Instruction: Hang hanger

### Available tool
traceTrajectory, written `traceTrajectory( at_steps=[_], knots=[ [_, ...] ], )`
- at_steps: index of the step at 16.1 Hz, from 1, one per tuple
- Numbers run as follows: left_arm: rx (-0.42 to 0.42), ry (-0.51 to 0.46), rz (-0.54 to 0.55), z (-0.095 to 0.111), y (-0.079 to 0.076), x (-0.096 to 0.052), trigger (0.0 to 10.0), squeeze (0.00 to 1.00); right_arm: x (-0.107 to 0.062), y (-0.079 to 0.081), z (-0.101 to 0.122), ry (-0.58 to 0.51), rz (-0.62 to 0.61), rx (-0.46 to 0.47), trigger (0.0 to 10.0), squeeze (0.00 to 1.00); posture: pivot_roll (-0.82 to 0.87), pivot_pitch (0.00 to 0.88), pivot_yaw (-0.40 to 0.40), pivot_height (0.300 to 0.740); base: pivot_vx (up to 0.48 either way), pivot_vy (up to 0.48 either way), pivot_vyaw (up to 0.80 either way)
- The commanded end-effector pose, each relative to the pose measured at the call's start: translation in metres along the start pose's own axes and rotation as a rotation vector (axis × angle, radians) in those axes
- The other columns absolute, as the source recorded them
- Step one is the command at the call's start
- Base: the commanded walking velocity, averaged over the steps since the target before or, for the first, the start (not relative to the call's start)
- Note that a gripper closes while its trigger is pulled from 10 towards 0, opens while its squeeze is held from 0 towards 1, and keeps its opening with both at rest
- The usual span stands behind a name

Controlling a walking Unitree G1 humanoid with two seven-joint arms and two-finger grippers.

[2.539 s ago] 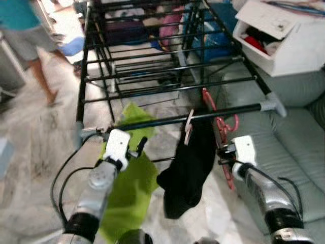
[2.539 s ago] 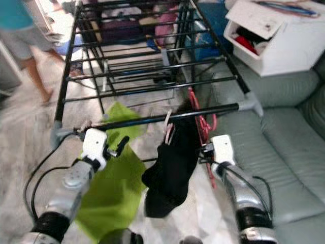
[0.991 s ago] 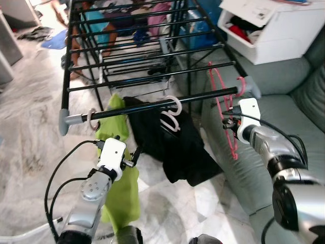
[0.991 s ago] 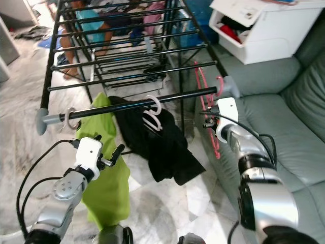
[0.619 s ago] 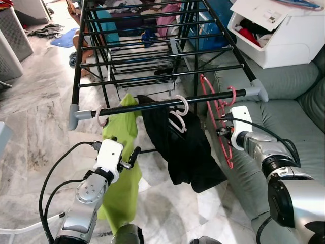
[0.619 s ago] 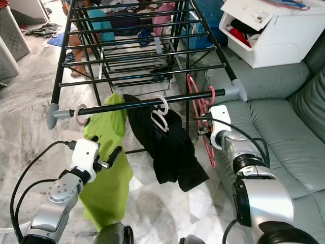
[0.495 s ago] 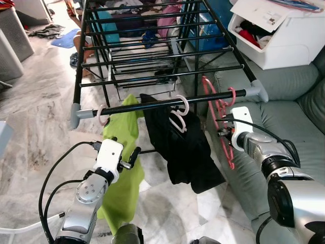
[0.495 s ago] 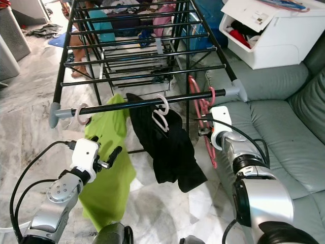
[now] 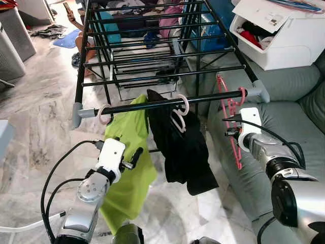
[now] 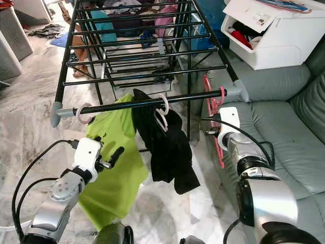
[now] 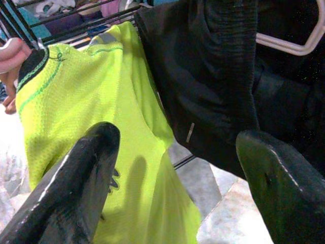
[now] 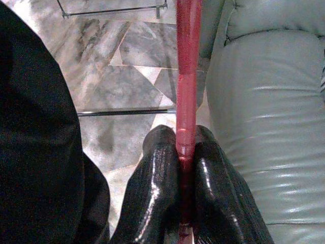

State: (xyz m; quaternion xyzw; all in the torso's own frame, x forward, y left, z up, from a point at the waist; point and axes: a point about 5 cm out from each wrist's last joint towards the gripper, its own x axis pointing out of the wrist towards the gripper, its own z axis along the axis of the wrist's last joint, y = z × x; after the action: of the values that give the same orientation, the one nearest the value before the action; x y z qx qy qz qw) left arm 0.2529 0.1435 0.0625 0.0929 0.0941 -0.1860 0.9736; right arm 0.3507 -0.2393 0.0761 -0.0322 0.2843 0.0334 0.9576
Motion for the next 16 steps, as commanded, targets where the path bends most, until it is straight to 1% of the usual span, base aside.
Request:
traceTrajectory(
  at_steps=[1, 4, 6, 8, 11, 14, 15, 16],
  knots=[
    [0.009, 0.010, -0.006, 0.000, 0.000, 0.000, 10.0, 0.00, 0.000, -0.002, -0.003, 0.009, -0.016, 0.019, 10.0, 1.00, 0.11, 0.000, 0.019, 0.740, 0.000, 0.000, 0.00],
    [0.011, 0.024, -0.007, -0.002, -0.001, 0.001, 10.0, 0.00, 0.000, -0.001, -0.005, 0.014, -0.012, 0.021, 10.0, 1.00, 0.11, 0.000, 0.017, 0.740, 0.000, 0.000, 0.00],
    [0.018, 0.041, 0.022, -0.003, 0.002, 0.001, 10.0, 0.00, 0.000, 0.000, -0.006, -0.016, -0.016, 0.021, 10.0, 1.00, 0.11, 0.000, 0.024, 0.740, 0.000, 0.000, 0.00],
    [0.013, 0.032, 0.048, -0.001, 0.006, 0.002, 10.0, 0.00, -0.001, -0.002, -0.003, -0.074, -0.037, 0.036, 10.0, 1.00, 0.09, 0.000, 0.033, 0.740, 0.000, 0.000, 0.00],
    [0.009, 0.021, 0.063, 0.003, 0.008, 0.003, 10.0, 0.00, -0.004, -0.005, -0.002, -0.166, -0.071, 0.061, 10.0, 1.00, 0.07, 0.000, 0.040, 0.740, 0.000, 0.000, 0.00],
    [0.007, -0.006, 0.095, 0.009, 0.013, 0.004, 10.0, 0.00, -0.010, -0.009, -0.009, -0.250, -0.104, 0.085, 10.0, 1.00, 0.06, 0.000, 0.042, 0.740, 0.000, 0.000, 0.00],
    [0.009, -0.031, 0.128, 0.014, 0.018, 0.004, 10.0, 0.00, -0.020, -0.015, -0.011, -0.357, -0.146, 0.128, 10.0, 1.00, 0.04, 0.000, 0.040, 0.740, 0.000, 0.000, 0.00],
    [0.007, -0.045, 0.150, 0.015, 0.020, 0.003, 10.0, 0.00, -0.025, -0.016, -0.016, -0.372, -0.164, 0.140, 10.0, 1.00, 0.04, 0.000, 0.037, 0.740, 0.000, 0.000, 0.00]
  ],
)
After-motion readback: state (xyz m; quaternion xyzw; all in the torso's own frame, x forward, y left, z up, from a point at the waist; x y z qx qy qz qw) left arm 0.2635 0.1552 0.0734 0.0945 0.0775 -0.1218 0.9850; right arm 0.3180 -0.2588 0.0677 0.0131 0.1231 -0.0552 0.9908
